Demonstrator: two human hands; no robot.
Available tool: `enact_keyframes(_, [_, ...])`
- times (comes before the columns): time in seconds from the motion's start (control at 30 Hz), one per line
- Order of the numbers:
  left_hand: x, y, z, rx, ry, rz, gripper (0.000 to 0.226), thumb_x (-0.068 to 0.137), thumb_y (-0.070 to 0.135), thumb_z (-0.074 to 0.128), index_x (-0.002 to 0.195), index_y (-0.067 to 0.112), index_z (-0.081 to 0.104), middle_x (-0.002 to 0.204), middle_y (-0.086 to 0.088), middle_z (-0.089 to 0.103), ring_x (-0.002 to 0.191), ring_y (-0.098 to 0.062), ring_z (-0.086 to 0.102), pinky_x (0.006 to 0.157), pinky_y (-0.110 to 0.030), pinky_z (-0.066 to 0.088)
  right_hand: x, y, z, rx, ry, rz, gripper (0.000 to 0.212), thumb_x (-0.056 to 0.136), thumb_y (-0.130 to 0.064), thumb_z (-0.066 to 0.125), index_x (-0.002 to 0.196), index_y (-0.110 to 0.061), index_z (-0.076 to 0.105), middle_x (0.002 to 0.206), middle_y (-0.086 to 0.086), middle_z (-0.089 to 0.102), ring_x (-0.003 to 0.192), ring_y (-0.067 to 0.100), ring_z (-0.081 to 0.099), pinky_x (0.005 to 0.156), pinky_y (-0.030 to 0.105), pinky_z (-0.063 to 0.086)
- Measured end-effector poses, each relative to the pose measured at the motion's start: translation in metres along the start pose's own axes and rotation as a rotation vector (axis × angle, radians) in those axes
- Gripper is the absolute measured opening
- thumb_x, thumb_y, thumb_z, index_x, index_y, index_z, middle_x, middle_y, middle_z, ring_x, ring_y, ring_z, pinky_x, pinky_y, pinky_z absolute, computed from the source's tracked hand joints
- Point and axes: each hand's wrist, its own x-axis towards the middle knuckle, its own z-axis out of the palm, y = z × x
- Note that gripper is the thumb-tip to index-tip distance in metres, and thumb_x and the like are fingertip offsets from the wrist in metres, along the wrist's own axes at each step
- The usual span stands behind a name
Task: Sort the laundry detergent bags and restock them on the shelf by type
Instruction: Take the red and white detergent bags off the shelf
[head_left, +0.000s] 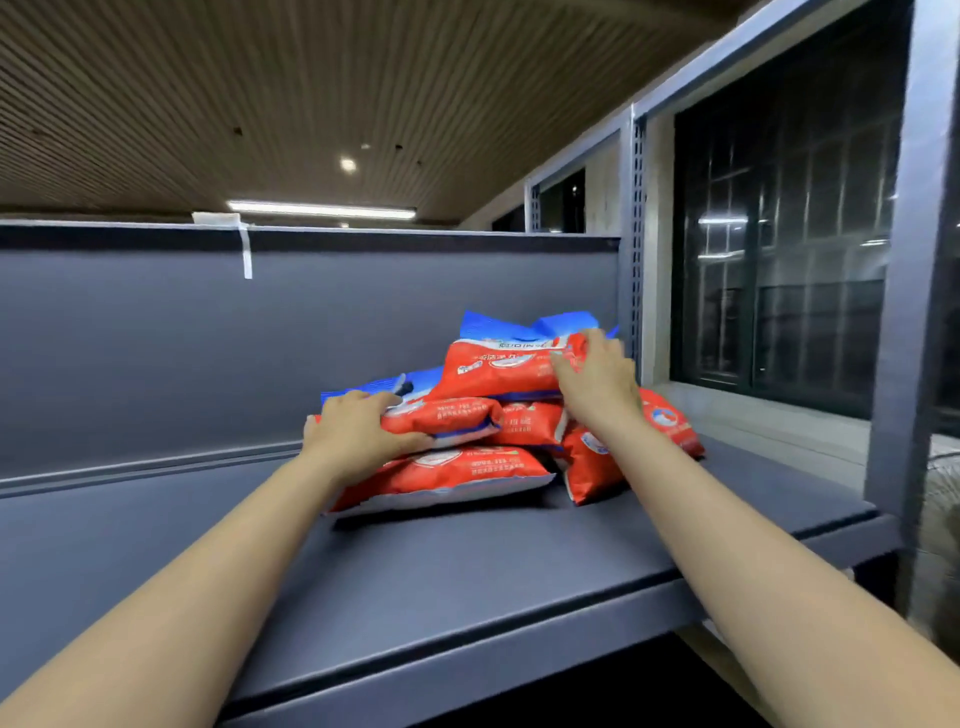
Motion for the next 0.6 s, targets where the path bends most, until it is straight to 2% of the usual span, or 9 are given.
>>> enact_keyframes(0.07, [-0.001, 0.003, 0.000, -0.013, -0.014, -0.034, 0.069, 0.073, 0.068, 0.061, 0.133, 0.038, 0.046, 0.129, 0.001, 0.054, 0.123, -0.027, 0.044, 0.102, -0.043, 0.033, -0.006, 0.007, 0.001, -0.043, -0.125, -0.090, 0.059, 0.095, -0.041, 0.048, 0.146, -0.018, 0.030, 0.151, 0.009, 0.026, 0.135, 0.033, 0.029, 0.109, 0.043, 0.028])
enact_keyframes(0.2, [-0.007, 0.010, 0.002, 0.001, -0.031, -0.039, 0.068, 0.078, 0.063, 0.058, 0.138, 0.036, 0.041, 0.131, -0.001, 0.055, 0.122, -0.026, 0.046, 0.100, -0.040, 0.032, -0.018, 0.014, -0.011, -0.022, -0.249, -0.147, 0.066, 0.094, -0.031, 0.053, 0.150, -0.018, 0.021, 0.156, 0.009, 0.017, 0.142, 0.029, 0.023, 0.114, 0.040, 0.023])
enact_keyframes(0.37, [-0.027, 0.025, -0.009, -0.086, 0.001, -0.082, 0.053, 0.086, 0.047, 0.055, 0.134, 0.026, 0.047, 0.133, -0.001, 0.052, 0.122, -0.025, 0.046, 0.091, -0.035, 0.037, -0.034, 0.011, -0.034, -0.072, -0.218, -0.203, 0.060, 0.091, -0.030, 0.056, 0.145, -0.017, 0.034, 0.146, 0.009, 0.037, 0.134, 0.029, 0.035, 0.108, 0.040, 0.031])
enact_keyframes(0.47, [-0.044, 0.030, -0.021, -0.118, -0.008, -0.097, 0.041, 0.088, 0.043, 0.053, 0.123, 0.021, 0.055, 0.124, 0.000, 0.058, 0.114, -0.024, 0.051, 0.092, -0.035, 0.041, -0.050, 0.008, -0.044, -0.112, -0.229, -0.235, 0.054, 0.090, -0.034, 0.056, 0.140, -0.019, 0.040, 0.140, 0.008, 0.045, 0.128, 0.029, 0.040, 0.103, 0.042, 0.037])
enact_keyframes(0.53, [-0.058, 0.031, -0.031, -0.100, -0.010, -0.110, 0.032, 0.087, 0.042, 0.052, 0.106, 0.018, 0.062, 0.112, -0.004, 0.064, 0.102, -0.024, 0.055, 0.089, -0.037, 0.046, -0.062, 0.006, -0.050, -0.124, -0.251, -0.264, 0.052, 0.088, -0.037, 0.056, 0.136, -0.021, 0.045, 0.133, 0.007, 0.051, 0.122, 0.029, 0.046, 0.100, 0.043, 0.040])
enact_keyframes(0.6, [-0.074, 0.030, -0.042, -0.057, 0.003, -0.121, 0.025, 0.087, 0.041, 0.051, 0.088, 0.017, 0.060, 0.105, -0.010, 0.067, 0.087, -0.024, 0.054, 0.084, -0.038, 0.048, -0.074, 0.003, -0.055, -0.121, -0.286, -0.302, 0.050, 0.087, -0.041, 0.056, 0.133, -0.022, 0.048, 0.125, 0.004, 0.058, 0.119, 0.027, 0.050, 0.097, 0.043, 0.042])
